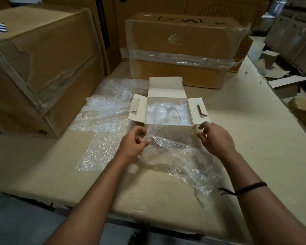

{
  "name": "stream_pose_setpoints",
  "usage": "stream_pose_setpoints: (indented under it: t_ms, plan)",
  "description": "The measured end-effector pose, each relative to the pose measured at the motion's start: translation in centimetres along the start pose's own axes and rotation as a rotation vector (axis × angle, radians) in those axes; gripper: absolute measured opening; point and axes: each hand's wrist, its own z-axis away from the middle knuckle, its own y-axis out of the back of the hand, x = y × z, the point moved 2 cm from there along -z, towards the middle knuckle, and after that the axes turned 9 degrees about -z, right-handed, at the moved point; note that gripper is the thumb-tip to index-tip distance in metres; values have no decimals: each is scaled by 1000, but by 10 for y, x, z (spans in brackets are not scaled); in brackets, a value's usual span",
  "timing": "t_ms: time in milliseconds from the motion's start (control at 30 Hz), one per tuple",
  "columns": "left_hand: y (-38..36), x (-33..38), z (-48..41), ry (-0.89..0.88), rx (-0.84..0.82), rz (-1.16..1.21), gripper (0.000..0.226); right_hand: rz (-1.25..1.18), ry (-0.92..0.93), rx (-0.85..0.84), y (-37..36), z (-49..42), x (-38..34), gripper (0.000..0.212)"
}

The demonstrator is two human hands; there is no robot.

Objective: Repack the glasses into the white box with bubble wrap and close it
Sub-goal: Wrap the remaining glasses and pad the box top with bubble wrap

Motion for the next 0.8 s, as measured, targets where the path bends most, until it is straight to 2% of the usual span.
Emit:
stream_pose_setpoints:
  t_ms: [67,100,133,267,367,400,467,600,733,800]
  plan:
    - [-2,-3,3,47,82,-32,29,-118,82,86,-1,18,-24,21]
    - [-3,-5,4,81,101,-23,33,-162,105,60,-7,28,-34,25]
    - [-3,-8,6,115,102,-5,37,-167,116,-6,-16,37,-42,34]
    - [3,-23,11,334,29,46,47,99,84,-442,-56,63,-41,81]
    - [11,-28,19,447,-76,86,25,98,94,-415,-58,63,-33,112]
    - [13,-29,21,446,-74,100,18,97,86,-394,-56,61,-32,116]
    - [18,-29,23,422,3,145,21,92,75,-397,-53,57,-30,118]
    - [25,-30,22,397,199,229,25,83,87,-506,-54,52,-24,120]
    - [27,-30,20,388,273,237,17,92,109,-503,-41,52,-24,123]
    - [26,-29,20,385,283,262,17,97,125,-593,-38,57,-20,126]
